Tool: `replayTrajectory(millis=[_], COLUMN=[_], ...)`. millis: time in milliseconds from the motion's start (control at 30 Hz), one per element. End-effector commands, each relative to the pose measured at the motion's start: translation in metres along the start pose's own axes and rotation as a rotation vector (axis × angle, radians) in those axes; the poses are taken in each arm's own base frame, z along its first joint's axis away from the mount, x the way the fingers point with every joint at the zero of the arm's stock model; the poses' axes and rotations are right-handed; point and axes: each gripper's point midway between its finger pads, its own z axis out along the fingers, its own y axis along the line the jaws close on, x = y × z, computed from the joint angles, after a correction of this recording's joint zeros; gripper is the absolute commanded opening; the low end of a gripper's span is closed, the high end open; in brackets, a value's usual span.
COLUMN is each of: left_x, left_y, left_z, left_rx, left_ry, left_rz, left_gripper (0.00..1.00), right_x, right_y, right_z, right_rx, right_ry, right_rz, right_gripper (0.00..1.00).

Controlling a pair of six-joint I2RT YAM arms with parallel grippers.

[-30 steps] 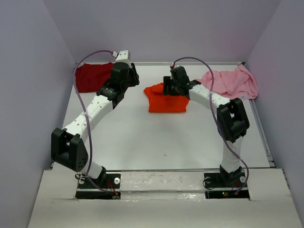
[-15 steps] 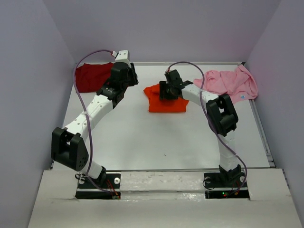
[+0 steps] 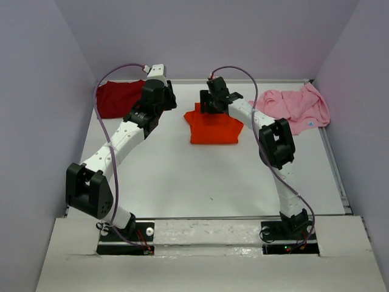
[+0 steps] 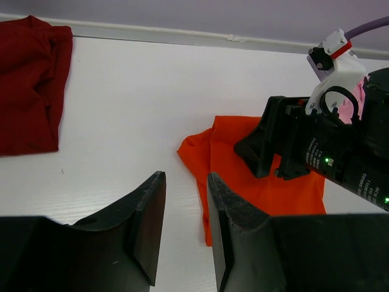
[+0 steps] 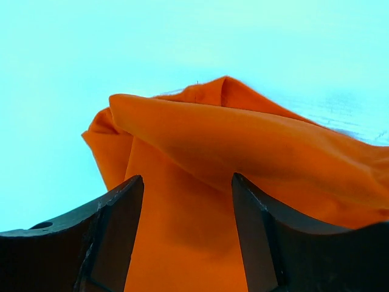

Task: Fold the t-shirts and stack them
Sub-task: Fold the long partially folded tshirt into a neat square

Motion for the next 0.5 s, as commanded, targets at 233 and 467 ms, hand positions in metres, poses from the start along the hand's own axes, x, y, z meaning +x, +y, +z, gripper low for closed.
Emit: replayTrajectory(millis=[233,467], left_x=[-0.024,-0.019], left_y=[-0.002,-0.003], left_z=[-0.006,-0.003], left_rx=[0.011,0.017], left_ry=[-0.075,-0.064], left_rz=[0.008,0.010], left_gripper=[0.43,0.43], right_x=[0.001,-0.026], right_y=[-0.059,-0.072], right_z=[0.046,0.039], right_rx=[0.106,0.112], right_ry=[0.039,-0.012], right_rz=[-0.012,-0.045], right_gripper=[0.65,0.65])
